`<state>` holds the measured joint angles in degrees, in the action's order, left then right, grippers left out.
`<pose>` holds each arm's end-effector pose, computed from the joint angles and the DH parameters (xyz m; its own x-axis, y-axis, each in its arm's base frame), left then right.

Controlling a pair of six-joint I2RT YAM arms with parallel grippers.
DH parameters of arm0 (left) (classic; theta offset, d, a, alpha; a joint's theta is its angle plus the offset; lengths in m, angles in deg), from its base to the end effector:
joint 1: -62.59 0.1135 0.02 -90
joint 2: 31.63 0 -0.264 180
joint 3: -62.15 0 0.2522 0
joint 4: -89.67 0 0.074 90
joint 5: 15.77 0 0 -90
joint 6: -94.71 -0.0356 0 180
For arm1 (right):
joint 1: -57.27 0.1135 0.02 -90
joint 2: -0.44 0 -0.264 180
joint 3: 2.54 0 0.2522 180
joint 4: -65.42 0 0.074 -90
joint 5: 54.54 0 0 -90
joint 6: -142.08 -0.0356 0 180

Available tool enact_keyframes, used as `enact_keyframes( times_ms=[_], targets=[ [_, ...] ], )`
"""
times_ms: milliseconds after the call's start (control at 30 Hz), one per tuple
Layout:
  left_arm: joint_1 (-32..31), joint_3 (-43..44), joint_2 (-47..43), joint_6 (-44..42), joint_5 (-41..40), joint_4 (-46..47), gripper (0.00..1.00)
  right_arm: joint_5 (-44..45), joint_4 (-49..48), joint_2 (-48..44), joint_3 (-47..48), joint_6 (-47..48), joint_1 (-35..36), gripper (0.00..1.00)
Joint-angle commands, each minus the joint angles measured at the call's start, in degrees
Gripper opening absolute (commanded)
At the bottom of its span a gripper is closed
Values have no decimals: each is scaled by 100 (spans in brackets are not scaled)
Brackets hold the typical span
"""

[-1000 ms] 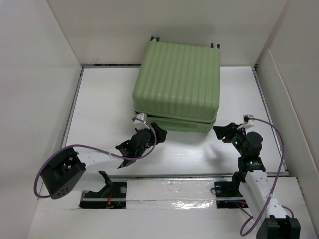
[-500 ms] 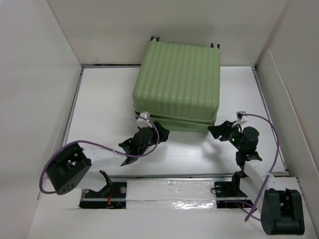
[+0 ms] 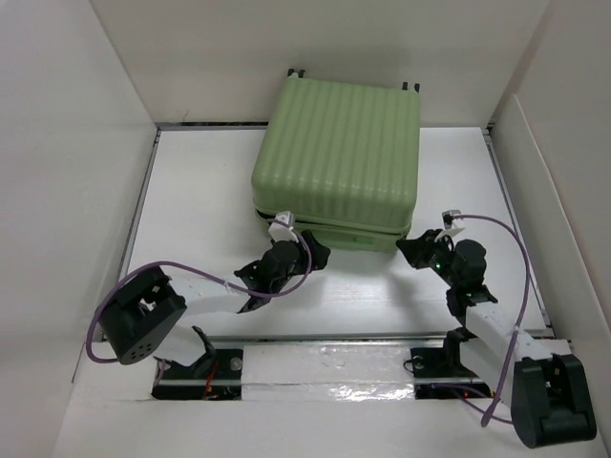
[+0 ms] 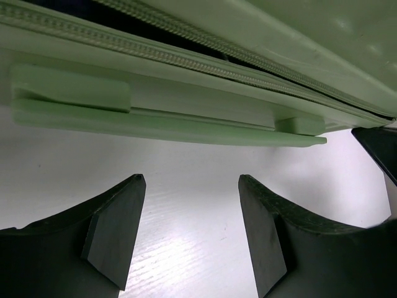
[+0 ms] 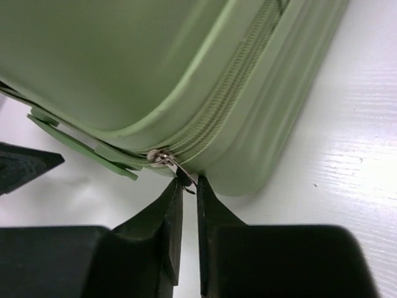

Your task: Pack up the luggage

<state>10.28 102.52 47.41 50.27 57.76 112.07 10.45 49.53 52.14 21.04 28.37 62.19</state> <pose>0.1734 -0.2079 0.1848 -0.5429 -0.4172 -0.7288 0.2925 0.7196 -0.6298 0.1807 0.0307 0.1793 -0.3900 0.3322 -0.8588 -0.3632 0.8015 0.4750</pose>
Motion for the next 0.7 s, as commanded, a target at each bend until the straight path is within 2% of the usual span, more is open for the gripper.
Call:
enact_keyframes(
  times_ms=[0, 200, 400, 567, 667],
  targets=[
    [-16, 344, 128, -170, -5, 312, 59, 619, -182, -379, 389, 155, 569, 10],
    [-68, 792, 532, -328, -181, 400, 59, 1683, 669, -1232, 327, 173, 1544, 0],
    [-68, 1258, 1025, -364, -243, 444, 58, 2764, 1777, -1935, 327, 164, 2476, 0],
    [-130, 1487, 1385, -302, -172, 532, 58, 3511, 1893, -1770, 415, 50, 3494, 0],
    [-191, 1636, 1552, -293, -207, 532, 58, 3863, 1648, -1261, 599, -11, 4118, 0]
  ],
)
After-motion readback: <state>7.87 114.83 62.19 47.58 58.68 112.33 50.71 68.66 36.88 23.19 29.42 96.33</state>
